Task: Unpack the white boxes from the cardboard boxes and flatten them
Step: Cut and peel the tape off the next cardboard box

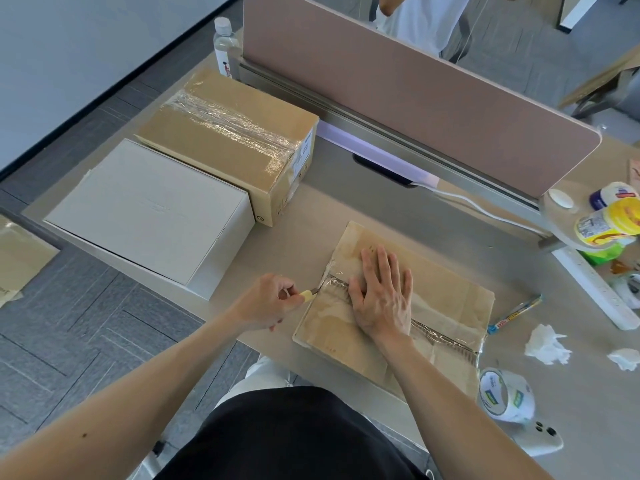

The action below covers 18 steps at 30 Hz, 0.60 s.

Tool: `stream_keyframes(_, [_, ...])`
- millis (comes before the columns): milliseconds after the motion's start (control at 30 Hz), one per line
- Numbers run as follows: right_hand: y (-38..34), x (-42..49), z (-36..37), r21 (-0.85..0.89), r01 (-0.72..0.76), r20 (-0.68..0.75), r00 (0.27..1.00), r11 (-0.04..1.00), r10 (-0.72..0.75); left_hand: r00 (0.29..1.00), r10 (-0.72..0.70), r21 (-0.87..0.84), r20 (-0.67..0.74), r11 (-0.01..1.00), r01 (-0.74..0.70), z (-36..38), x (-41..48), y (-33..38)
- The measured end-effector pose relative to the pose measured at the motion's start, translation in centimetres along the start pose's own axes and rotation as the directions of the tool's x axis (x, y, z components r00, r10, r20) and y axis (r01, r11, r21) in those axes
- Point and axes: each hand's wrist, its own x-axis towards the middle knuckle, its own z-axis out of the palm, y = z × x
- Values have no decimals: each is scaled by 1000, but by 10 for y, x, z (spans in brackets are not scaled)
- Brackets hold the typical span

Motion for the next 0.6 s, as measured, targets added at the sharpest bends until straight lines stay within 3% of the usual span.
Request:
stream_keyframes(133, [1,0,1,-2,8,4,1000,1000,-8,987,-132,-187,-91,976,113,-6,4,-18])
stream_keyframes(300, [2,0,3,1,9,-22,1000,1000,-9,946,-277,-208,-170,948,241,-5,22,-39])
stream_keyframes(433, [3,-1,1,8,20,-18,1000,1000,-19,925,-321,-97,-204,947,307,1,39,-66])
stream_keyframes(600, [3,-1,-1,19,24,0,1000,1000,-24,943,-320,53,-92,944,326,5,45,-89])
